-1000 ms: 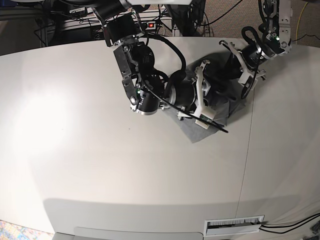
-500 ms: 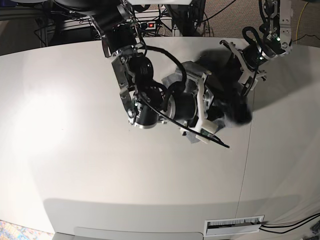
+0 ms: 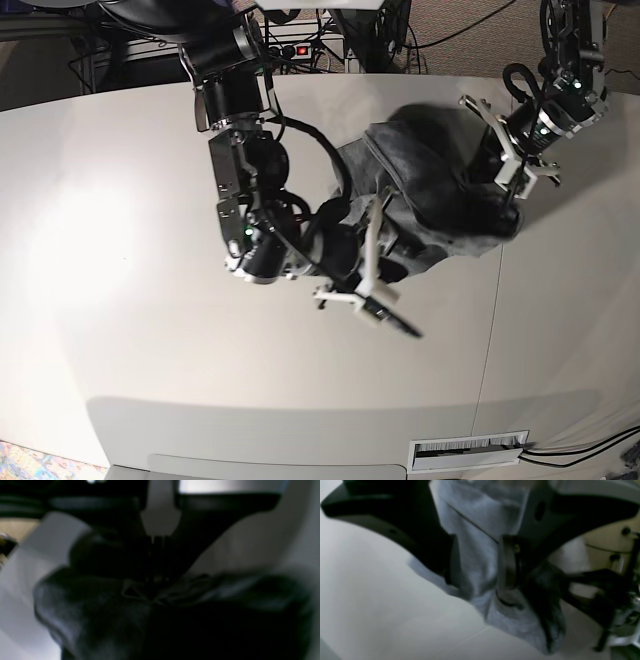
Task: Fold the T-shirt properly
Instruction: 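Press the folded bundle with the right gripper and lift the left gripper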
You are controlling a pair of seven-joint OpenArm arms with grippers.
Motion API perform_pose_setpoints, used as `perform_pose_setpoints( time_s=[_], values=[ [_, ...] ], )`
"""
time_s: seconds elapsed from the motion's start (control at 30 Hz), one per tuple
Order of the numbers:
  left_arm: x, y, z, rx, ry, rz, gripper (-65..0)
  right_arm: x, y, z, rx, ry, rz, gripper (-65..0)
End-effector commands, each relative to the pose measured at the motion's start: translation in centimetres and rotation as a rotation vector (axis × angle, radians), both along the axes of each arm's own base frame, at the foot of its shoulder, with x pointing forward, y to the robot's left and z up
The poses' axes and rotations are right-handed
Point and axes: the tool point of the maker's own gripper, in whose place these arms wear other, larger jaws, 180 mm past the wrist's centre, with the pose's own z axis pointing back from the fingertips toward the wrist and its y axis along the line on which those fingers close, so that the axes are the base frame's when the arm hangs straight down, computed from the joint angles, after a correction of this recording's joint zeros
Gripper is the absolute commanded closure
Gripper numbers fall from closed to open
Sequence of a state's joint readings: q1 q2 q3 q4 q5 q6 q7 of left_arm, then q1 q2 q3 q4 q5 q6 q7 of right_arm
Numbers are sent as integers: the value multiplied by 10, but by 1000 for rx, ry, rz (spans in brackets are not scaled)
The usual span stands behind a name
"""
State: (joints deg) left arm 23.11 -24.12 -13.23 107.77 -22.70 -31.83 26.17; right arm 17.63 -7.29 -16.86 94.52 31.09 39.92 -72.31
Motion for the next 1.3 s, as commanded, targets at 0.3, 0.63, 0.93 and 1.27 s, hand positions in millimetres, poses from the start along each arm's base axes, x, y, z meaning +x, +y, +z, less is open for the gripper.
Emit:
perform_pose_setpoints(
  time_s=[0.3, 0.63, 0.93, 1.27],
  values=[
    [12, 64, 18, 163, -47, 128, 0, 36, -60, 28, 173, 29, -207, -255],
    [-8, -4, 77, -250, -69, -60, 0, 29, -61, 17, 136, 41, -186, -255],
    [-26, -44, 49, -313, 34, -59, -224, 21, -46, 15, 117, 40, -133, -255],
    [-8, -54, 4, -2, -10, 136, -224, 24, -52, 8, 62, 33, -155, -255]
  ],
)
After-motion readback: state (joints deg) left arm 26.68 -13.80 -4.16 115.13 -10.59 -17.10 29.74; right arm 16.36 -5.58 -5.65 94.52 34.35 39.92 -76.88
